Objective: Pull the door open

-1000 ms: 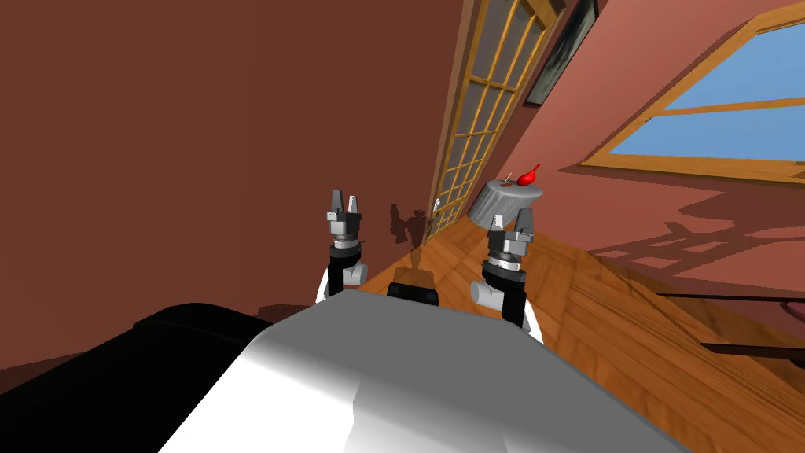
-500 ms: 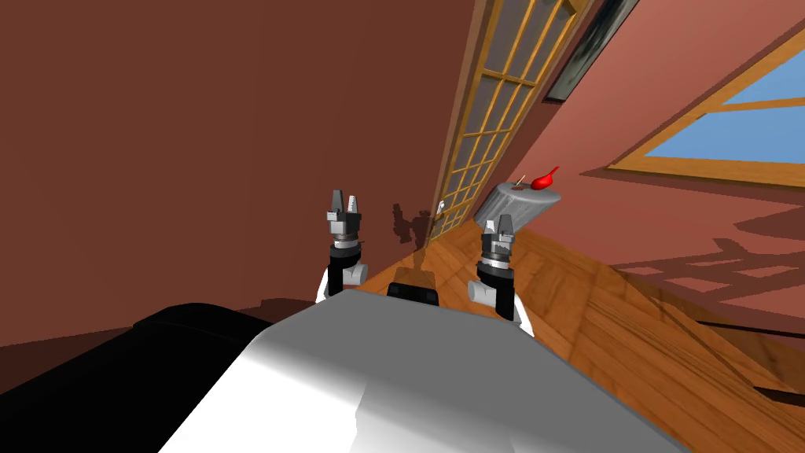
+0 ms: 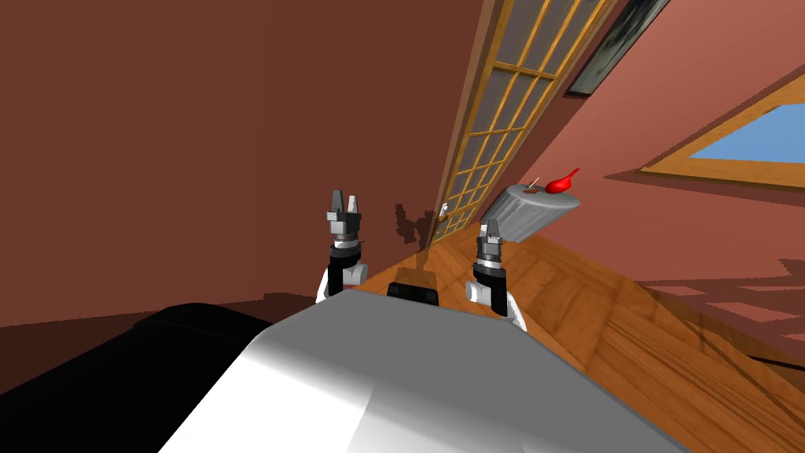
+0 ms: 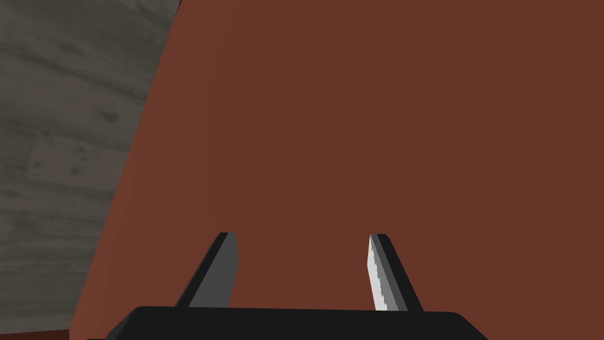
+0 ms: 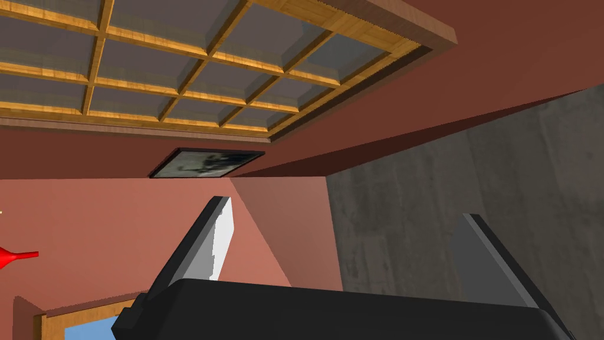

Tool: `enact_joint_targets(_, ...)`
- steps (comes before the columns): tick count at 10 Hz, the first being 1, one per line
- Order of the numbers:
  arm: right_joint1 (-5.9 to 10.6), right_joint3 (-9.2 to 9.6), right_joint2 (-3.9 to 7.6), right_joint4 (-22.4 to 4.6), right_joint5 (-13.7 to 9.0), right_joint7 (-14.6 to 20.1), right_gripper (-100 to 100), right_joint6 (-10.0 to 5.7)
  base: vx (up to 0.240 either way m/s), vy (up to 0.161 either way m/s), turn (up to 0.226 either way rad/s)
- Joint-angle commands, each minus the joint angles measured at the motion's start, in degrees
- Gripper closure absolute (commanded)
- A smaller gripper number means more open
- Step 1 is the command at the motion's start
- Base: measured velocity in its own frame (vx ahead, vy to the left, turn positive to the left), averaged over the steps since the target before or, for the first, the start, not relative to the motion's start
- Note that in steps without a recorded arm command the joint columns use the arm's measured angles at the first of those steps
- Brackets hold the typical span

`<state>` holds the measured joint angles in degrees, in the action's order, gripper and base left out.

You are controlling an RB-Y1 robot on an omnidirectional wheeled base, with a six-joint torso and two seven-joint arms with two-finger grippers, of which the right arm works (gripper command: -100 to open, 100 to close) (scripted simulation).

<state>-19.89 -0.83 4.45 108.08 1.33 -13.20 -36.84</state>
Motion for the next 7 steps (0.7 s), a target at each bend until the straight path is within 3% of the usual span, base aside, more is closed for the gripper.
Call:
enact_joint_targets(1, 1.04, -0.01, 0.52, -2.86, -0.13, -2.32, -100, -0.77, 0.054, -0.065, 0.184)
enact_joint_targets(2, 1.04, -0.01, 0.52, -3.15, -0.13, -2.32, -100, -0.77, 0.045, -0.057, 0.066)
enact_joint_targets(5, 2.92, 0.02, 1.68, -8.63, -0.43, -6.99, -100, -2.27, 0.058, -0.080, 0.161)
enact_joint_targets(7, 3.56, 0.03, 2.07, -11.47, -0.54, -8.58, -100, -2.78, 0.042, -0.070, 0.074)
